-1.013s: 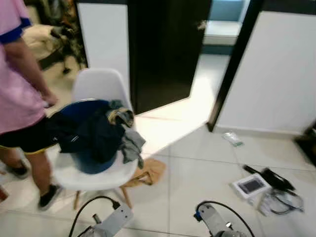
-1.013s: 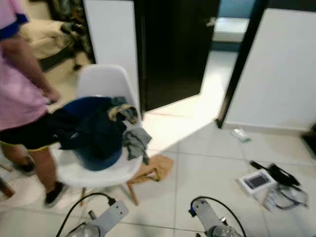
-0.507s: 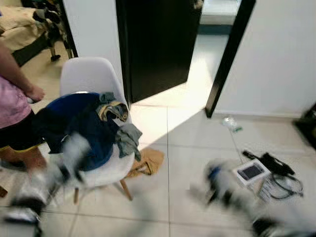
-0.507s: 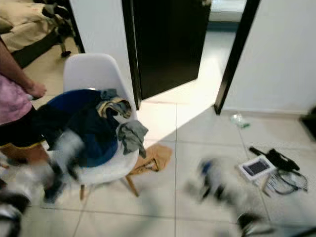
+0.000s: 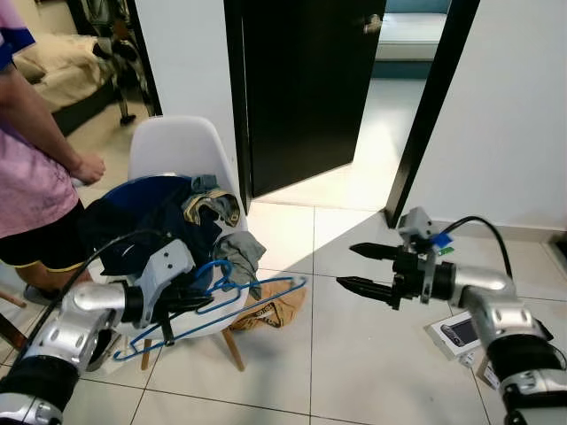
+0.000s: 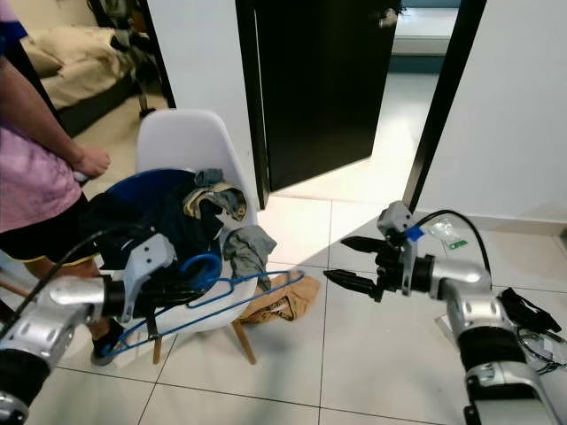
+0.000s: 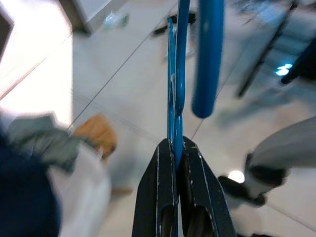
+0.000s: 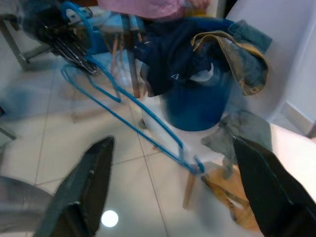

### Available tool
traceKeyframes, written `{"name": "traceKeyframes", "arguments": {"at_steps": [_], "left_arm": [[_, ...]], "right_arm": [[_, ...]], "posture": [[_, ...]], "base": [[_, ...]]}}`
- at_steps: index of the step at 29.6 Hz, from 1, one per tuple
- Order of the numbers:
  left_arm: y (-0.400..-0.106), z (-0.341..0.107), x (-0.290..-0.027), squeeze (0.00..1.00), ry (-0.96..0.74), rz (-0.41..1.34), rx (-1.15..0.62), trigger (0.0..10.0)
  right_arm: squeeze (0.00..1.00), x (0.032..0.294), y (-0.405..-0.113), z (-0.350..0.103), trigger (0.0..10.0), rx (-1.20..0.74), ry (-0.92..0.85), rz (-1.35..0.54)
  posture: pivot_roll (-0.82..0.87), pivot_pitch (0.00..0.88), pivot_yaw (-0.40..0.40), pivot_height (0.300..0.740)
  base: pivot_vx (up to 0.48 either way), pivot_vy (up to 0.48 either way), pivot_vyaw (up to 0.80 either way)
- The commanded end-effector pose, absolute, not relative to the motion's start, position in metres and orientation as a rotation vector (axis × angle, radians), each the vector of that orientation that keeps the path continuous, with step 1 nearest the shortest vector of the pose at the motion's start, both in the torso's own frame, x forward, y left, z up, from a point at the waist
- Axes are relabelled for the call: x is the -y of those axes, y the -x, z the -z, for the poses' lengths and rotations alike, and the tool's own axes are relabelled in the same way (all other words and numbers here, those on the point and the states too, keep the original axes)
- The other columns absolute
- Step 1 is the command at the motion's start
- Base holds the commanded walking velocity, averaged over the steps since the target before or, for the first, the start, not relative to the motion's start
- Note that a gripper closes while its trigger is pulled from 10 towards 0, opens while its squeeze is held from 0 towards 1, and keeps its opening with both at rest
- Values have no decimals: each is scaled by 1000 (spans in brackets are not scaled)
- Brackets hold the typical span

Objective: Hang hanger

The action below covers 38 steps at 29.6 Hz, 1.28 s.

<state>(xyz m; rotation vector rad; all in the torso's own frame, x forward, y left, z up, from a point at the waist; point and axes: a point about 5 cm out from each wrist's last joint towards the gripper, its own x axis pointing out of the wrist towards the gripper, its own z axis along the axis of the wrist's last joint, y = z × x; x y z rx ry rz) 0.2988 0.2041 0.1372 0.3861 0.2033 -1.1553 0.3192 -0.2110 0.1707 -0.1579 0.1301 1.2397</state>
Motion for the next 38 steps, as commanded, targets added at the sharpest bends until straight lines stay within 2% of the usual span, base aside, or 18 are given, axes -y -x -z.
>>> {"name": "traceKeyframes", "arguments": {"at_steps": [1,2,7,9,10,19,27,38], "left_arm": [[-296,-157,-206,0,-369,1218,-164,10000],[-294,-174,-202,0,-369,1281,-116,10000],[-291,-189,-195,0,-377,1341,-73,10000],[-284,-210,-176,0,-459,1439,-4,10000],[-282,-216,-171,0,-498,1458,16,10000],[-281,-229,-154,0,-677,1455,50,10000],[-284,-229,-151,0,-766,1411,38,10000],[-282,-237,-140,0,-791,1390,82,10000]], "right_arm": [[0,201,-315,-190,10000,-79,168,-1358],[0,192,-309,-206,10000,-51,208,-1449],[0,182,-304,-217,10000,-36,275,-1526],[0,158,-303,-237,10000,1,447,-1585],[0,151,-304,-242,10000,7,511,-1592],[0,123,-308,-263,10000,-30,703,-1535],[0,118,-305,-261,10000,-124,750,-1506],[0,107,-301,-243,10000,-225,765,-1491]], "posture": [[35,0,-14,740],[36,0,-12,740],[35,0,-10,740],[32,0,-8,740],[32,0,-8,740],[24,0,-8,740],[24,0,-12,740],[16,0,-14,740]], "base": [[0,0,0],[0,0,0],[0,0,0],[0,0,0],[0,0,0],[0,0,0],[0,0,0],[0,0,0]]}}
